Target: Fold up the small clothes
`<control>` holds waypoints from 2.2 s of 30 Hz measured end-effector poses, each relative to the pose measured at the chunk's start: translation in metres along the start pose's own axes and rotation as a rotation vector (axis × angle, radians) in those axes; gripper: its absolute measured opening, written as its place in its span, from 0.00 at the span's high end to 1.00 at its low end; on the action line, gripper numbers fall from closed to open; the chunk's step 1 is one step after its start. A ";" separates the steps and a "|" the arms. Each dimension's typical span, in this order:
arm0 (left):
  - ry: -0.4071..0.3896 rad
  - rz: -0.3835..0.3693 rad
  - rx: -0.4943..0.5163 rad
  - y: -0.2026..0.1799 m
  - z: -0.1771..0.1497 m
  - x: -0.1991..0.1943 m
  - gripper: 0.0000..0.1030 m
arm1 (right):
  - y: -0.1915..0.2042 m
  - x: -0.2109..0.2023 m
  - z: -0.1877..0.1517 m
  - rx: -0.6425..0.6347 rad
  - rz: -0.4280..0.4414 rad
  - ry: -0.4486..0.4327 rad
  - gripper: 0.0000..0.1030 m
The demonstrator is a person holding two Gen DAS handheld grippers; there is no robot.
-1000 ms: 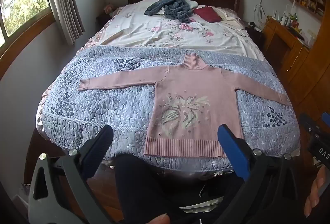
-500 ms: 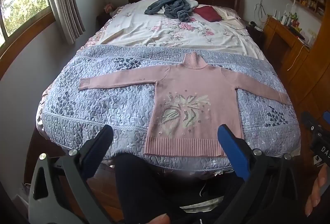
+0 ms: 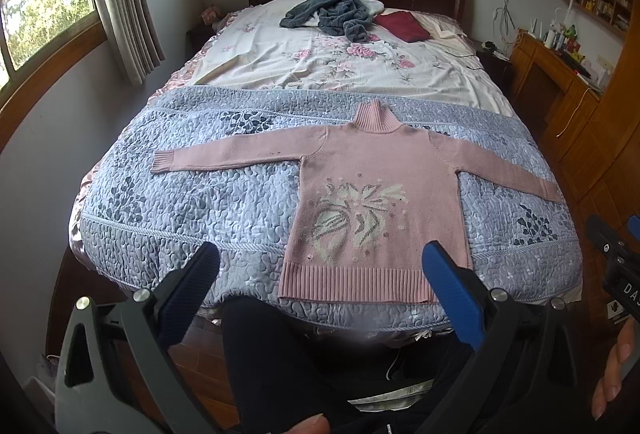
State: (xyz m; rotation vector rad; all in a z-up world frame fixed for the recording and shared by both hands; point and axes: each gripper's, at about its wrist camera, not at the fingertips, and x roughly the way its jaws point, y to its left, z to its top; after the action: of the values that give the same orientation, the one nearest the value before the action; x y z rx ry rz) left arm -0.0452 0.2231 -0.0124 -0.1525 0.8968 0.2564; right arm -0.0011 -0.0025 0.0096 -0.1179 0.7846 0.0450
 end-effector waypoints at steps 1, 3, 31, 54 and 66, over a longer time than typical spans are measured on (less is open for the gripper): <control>0.000 0.000 0.000 0.000 0.000 0.000 0.03 | 0.001 0.000 -0.001 -0.001 -0.002 -0.001 0.04; 0.000 -0.001 -0.001 0.000 0.000 0.000 0.03 | 0.002 0.002 -0.002 0.000 -0.002 -0.002 0.04; 0.001 -0.003 -0.001 -0.001 -0.002 0.001 0.03 | 0.002 0.001 -0.003 -0.002 -0.004 -0.004 0.04; 0.004 -0.005 -0.002 0.000 -0.002 0.003 0.03 | 0.000 0.003 -0.003 -0.002 -0.006 -0.003 0.04; 0.022 -0.005 -0.009 0.000 -0.001 0.017 0.03 | 0.002 0.014 -0.008 -0.006 -0.011 0.006 0.04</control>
State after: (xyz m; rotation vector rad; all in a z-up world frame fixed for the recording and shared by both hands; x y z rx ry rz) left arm -0.0358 0.2256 -0.0258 -0.1659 0.9169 0.2540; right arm 0.0033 -0.0020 -0.0063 -0.1277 0.7901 0.0362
